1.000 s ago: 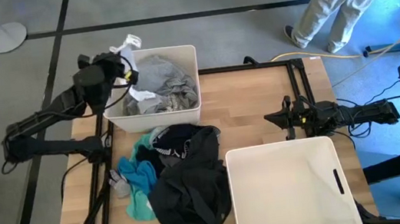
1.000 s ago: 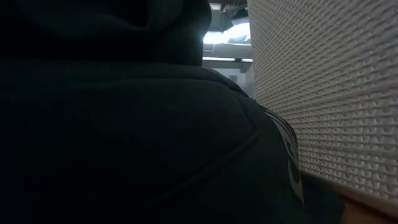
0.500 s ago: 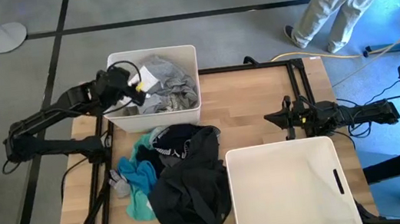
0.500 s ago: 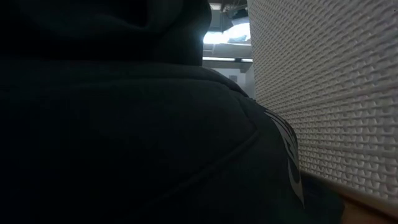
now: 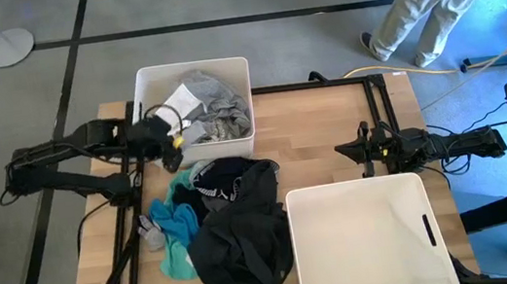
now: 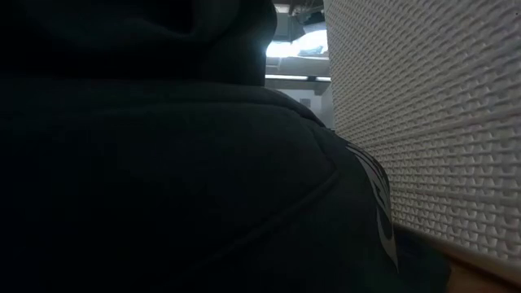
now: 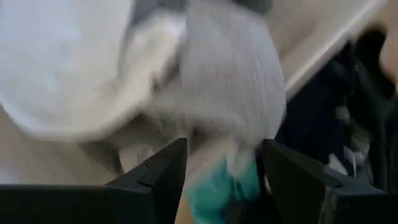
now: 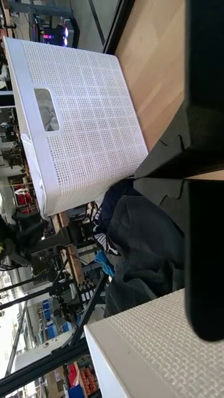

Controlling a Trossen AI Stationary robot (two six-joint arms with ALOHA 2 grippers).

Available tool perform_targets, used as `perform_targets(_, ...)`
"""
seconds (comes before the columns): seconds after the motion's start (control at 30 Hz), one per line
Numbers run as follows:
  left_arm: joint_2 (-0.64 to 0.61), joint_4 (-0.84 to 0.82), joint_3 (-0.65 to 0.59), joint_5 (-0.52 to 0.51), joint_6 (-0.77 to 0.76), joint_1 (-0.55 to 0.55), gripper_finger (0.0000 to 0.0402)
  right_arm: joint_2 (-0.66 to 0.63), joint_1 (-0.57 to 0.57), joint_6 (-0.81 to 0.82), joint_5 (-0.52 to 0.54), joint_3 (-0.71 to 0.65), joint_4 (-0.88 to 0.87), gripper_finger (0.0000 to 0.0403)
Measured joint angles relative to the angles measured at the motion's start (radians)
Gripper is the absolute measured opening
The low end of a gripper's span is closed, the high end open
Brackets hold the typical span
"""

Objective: Sort clothes
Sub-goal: Put the gray socks into the top left laundry bin

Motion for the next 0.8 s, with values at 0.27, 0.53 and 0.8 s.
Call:
perform_targets(0.27,-0.001,-0.047,0.002,-0.013,-0.156,-0.158,0.02,0.0,0.0,0.0,0.0,0.0,0.0,0.0003)
perform_targets(0.53,0.001,-0.046,0.033,-0.076,-0.151,-0.244,0.02,0.0,0.0,-0.003,0.0,0.0,0.0,0.0003)
perform_targets(0.8,-0.001,-0.015,0.129,-0.112,-0.126,-0.286,0.02,0.0,0.0,0.001,0.0,0.0,0.0,0.0003)
